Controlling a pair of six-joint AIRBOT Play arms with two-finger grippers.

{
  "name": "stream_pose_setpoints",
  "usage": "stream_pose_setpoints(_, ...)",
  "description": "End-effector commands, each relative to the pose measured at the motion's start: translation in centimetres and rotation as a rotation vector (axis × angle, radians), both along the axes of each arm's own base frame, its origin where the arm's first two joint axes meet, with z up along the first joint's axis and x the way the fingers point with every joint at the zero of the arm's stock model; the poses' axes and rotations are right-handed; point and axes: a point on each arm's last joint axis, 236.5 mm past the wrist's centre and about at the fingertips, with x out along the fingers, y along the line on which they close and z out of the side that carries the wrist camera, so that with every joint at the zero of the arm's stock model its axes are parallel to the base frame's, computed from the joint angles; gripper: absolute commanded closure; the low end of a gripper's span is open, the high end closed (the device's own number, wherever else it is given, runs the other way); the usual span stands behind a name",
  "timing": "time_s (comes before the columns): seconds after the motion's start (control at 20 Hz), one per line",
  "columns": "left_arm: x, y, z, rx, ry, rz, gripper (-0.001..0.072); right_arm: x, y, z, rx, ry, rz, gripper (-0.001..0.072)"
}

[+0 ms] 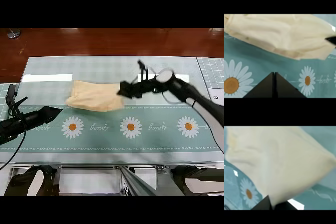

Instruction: Fold the shirts.

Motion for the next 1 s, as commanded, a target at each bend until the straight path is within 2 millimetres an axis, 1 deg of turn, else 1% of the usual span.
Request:
stream_pose_setpoints(0.0,0.0,0.0,0.0,-0.001,0.002,0.0,0.0678,3.9,-1.9,11.1,-0.072,-0.208,0.062,0.0683)
stream_pose_setpoints(0.05,-0.1,-0.2,0.1,-0.01,0.003,-0.006,0.0678,4.9,-3.9,13.7,-0.123,-0.245,0.029,0.0683)
stream_pose_setpoints(0.1,-0.5,-0.6,0.1,-0.021,0.013,-0.023,0.0678,5.8,-6.7,15.5,-0.2,-0.272,-0.016,0.0683)
stream_pose_setpoints(0.15,-1.1,-1.0,0.0,-0.02,0.021,-0.055,0.0678,6.4,-10.0,17.2,-0.278,-0.285,-0.074,0.0683)
stream_pose_setpoints(0.2,-1.6,-1.5,-0.1,0.0,0.01,-0.107,0.0679,6.4,-12.5,18.7,-0.316,-0.287,-0.111,0.0683)
stream_pose_setpoints(0.25,-1.9,-1.5,-0.2,0.005,0.018,-0.115,0.0679,5.9,-14.3,20.0,-0.312,-0.276,-0.125,0.0683)
stream_pose_setpoints(0.3,-2.0,-1.5,-0.3,0.006,0.023,-0.112,0.0679,5.2,-15.9,20.8,-0.289,-0.256,-0.139,0.0683)
stream_pose_setpoints(0.4,-2.0,-1.5,-0.3,0.006,0.023,-0.113,0.0679,3.9,-20.4,21.0,-0.312,-0.195,-0.193,0.0683)
stream_pose_setpoints(0.5,-2.1,-1.5,-0.3,0.005,0.025,-0.117,0.0679,2.1,-25.9,20.9,-0.38,-0.123,-0.278,0.0683)
stream_pose_setpoints(0.6,-2.1,-1.5,-0.3,0.004,0.026,-0.116,0.0679,-0.3,-31.0,20.4,-0.448,-0.035,-0.398,0.0684)
stream_pose_setpoints(0.7,-1.6,-1.3,-0.1,0.007,0.011,-0.098,0.0679,-3.0,-34.6,19.5,-0.485,0.045,-0.493,0.0685)
stream_pose_setpoints(0.85,-1.6,-1.3,-0.1,0.008,0.01,-0.098,0.0679,-7.5,-39.1,17.9,-0.524,0.123,-0.683,0.0685)
stream_pose_setpoints(0.95,-1.6,-1.6,-0.1,0.01,0.007,-0.11,0.0679,-11.3,-42.2,16.7,-0.557,0.176,-0.85,0.0685)
